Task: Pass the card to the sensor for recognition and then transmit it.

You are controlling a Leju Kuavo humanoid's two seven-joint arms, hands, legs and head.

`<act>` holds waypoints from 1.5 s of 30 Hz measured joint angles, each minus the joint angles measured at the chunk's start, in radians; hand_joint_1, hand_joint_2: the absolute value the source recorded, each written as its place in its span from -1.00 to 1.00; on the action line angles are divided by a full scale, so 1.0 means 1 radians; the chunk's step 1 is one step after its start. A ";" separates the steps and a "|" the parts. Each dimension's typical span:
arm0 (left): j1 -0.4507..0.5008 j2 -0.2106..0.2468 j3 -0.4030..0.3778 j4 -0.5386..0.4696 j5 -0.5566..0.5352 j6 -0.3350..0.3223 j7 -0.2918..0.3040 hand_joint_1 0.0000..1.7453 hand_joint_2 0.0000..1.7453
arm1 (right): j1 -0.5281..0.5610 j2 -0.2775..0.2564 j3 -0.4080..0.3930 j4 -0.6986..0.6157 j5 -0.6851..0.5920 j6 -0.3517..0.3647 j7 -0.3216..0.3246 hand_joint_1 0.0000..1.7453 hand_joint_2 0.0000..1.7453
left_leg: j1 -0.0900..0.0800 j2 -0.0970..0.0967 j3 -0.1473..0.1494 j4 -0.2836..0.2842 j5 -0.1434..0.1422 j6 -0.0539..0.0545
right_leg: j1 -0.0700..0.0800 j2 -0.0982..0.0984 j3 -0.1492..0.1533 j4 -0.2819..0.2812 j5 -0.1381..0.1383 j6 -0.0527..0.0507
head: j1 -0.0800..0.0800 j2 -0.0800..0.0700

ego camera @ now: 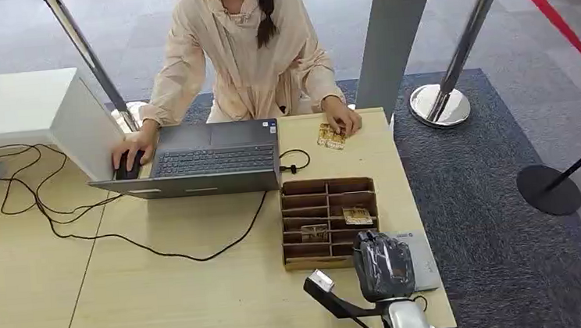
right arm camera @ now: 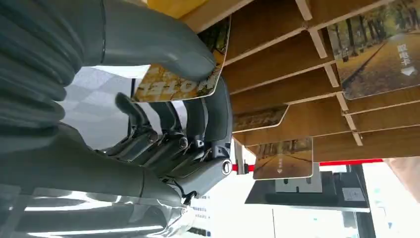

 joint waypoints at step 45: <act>0.001 0.000 -0.031 0.010 0.000 0.000 0.002 -1.00 -1.00 | -0.005 -0.003 -0.001 -0.114 0.150 0.096 0.000 0.70 1.00 | 0.000 0.000 0.000 0.000 0.000 0.000 | 0.000 0.000 0.000 0.000 0.000 0.000 | 0.000 0.000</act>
